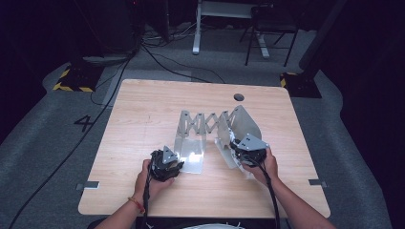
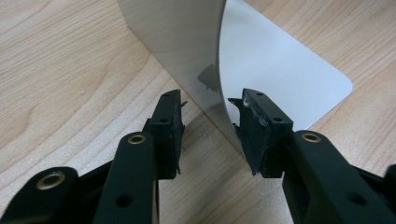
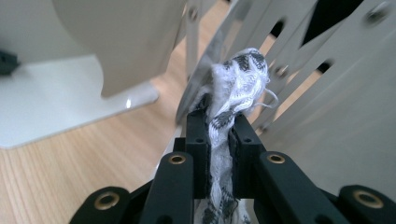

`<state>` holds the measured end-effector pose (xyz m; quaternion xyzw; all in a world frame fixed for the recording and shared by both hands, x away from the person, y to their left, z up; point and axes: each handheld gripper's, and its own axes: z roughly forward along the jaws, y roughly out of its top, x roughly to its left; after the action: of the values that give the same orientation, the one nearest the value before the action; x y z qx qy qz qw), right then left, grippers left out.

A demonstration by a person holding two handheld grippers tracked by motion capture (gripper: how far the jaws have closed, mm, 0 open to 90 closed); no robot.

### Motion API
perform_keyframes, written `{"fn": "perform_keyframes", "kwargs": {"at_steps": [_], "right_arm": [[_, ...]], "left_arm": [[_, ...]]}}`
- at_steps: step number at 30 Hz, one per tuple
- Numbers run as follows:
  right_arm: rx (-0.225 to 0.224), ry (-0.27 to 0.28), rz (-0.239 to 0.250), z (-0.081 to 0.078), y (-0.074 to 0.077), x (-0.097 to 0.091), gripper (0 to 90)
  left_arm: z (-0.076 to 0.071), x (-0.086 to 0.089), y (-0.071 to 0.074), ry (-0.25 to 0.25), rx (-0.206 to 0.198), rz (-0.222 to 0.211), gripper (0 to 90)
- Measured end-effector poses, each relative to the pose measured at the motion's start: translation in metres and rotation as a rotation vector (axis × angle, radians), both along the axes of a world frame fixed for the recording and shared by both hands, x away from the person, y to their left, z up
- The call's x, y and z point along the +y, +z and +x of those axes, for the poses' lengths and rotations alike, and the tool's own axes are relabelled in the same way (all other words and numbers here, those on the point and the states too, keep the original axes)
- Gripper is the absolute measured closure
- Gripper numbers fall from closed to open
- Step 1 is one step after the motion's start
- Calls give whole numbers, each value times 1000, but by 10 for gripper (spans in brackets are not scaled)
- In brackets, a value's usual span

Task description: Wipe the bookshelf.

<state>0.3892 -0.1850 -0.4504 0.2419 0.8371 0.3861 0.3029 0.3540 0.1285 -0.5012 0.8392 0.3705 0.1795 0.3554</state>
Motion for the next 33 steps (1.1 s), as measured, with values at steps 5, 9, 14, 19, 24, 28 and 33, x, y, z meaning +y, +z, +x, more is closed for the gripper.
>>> {"fn": "perform_keyframes", "kwargs": {"at_steps": [5, 9, 14, 19, 24, 28, 33], "right_arm": [[74, 9, -34, 6, -16, 2, 814], [119, 15, -75, 9, -26, 2, 814], [190, 18, -111, 9, -35, 1, 815], [229, 16, -156, 2, -28, -10, 815], [108, -39, -165, -11, -12, -19, 817], [-5, -72, -130, -22, 9, -24, 817], [-170, -134, -50, -33, 45, -37, 817]], "left_arm": [[0, 0, 0, 0, 0, -1, 598], [0, 0, 0, 0, 0, -2, 598], [0, 0, 0, 0, 1, -2, 598], [0, 0, 0, -1, -1, 2, 598], [0, 0, 0, 1, 1, 0, 597], [1, 1, 0, 0, 2, -5, 597], [0, 0, 0, -1, 2, -2, 598]]}}
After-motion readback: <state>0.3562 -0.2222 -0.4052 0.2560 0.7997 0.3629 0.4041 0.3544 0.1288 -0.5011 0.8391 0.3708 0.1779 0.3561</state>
